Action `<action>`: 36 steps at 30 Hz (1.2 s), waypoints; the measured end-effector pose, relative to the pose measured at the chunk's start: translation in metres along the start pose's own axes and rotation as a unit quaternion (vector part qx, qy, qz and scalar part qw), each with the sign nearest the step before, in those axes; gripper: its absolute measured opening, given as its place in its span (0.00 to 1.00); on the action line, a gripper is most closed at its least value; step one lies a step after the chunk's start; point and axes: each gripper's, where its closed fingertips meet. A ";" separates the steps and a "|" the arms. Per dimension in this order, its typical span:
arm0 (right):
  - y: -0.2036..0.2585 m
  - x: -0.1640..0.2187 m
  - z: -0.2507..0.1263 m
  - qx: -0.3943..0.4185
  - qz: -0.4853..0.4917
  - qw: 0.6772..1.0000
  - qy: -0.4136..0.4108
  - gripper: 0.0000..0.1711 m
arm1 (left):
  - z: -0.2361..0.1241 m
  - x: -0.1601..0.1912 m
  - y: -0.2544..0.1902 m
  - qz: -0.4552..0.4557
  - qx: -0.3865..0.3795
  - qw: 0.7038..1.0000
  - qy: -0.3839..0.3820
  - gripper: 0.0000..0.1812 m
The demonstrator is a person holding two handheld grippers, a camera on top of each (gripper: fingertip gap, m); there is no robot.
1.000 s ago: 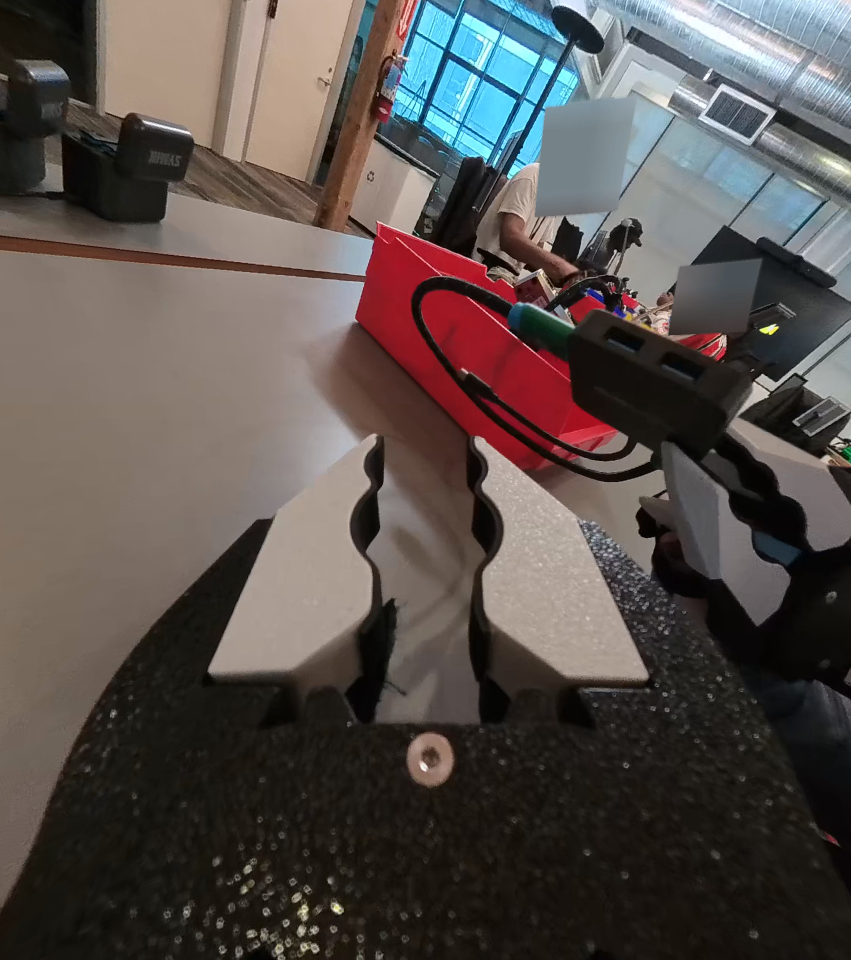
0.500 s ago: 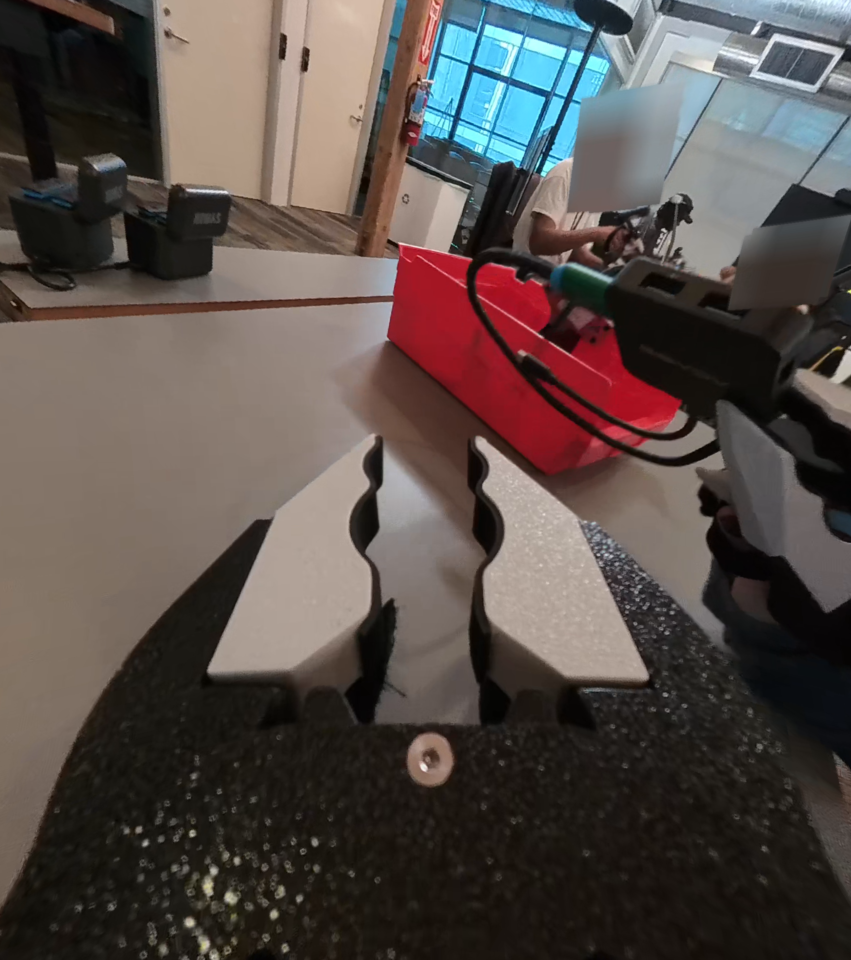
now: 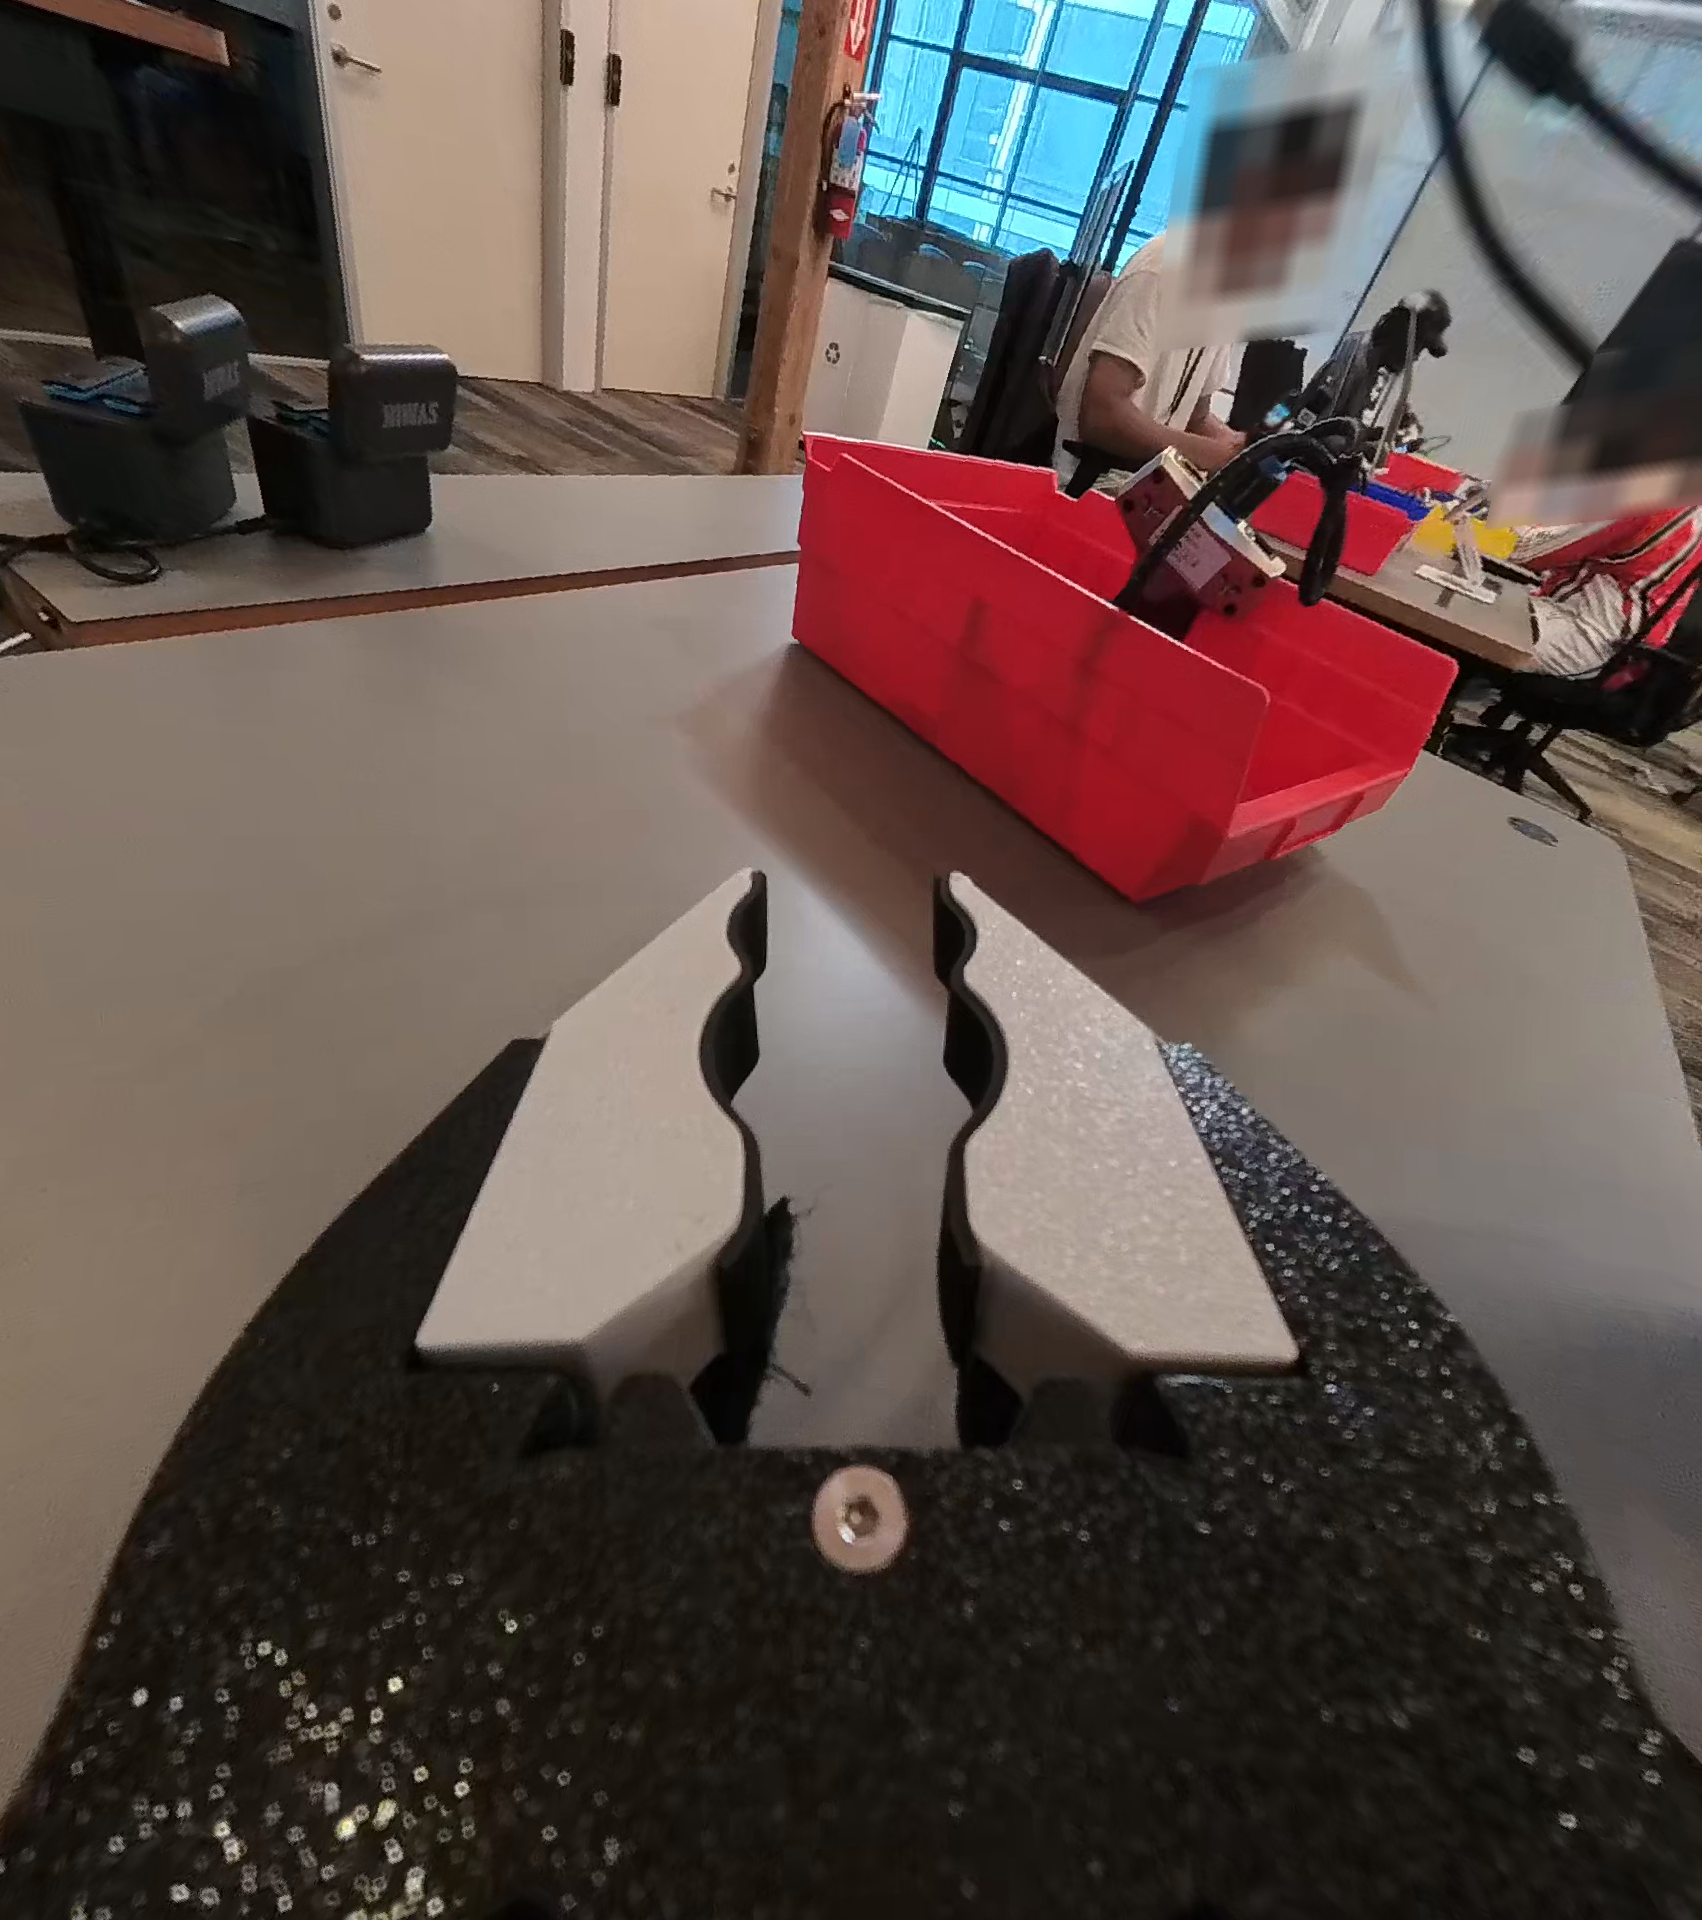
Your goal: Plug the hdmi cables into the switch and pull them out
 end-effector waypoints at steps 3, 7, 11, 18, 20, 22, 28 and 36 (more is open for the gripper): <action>-0.013 0.013 0.007 -0.007 -0.038 0.999 -0.004 0.07 | -0.002 -0.004 0.002 0.006 -0.008 1.000 -0.010 0.17; -0.021 0.048 0.020 -0.070 -0.023 0.997 0.009 0.07 | -0.004 -0.008 0.001 0.015 -0.011 1.000 -0.019 0.17; -0.025 0.109 0.045 -0.155 -0.043 0.985 0.061 0.07 | -0.004 -0.008 -0.001 0.030 -0.016 0.999 -0.020 0.16; 0.044 0.240 0.059 -0.430 -0.085 0.873 0.215 0.07 | -0.003 -0.008 -0.001 0.042 -0.021 0.999 -0.020 0.16; 0.075 0.273 0.045 -0.506 -0.089 0.816 0.263 0.07 | -0.003 -0.007 0.001 0.042 -0.024 0.999 -0.021 0.16; 0.102 0.299 0.027 -0.571 -0.094 0.755 0.308 0.07 | -0.003 -0.005 0.003 0.039 -0.026 0.999 -0.017 0.16; 0.156 0.327 -0.007 -0.671 -0.050 0.632 0.384 0.07 | -0.003 -0.006 0.002 0.036 -0.023 0.999 -0.017 0.16; 0.199 0.327 -0.017 -0.690 0.009 0.559 0.459 0.12 | -0.001 -0.003 0.001 0.052 -0.026 0.998 -0.008 0.16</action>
Point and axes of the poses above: each gripper's, where its closed fingertips meet, z out along the fingers, x out of its underside, y = z × x across the jaws, and after that the axes turned 2 degrees about y, right-handed
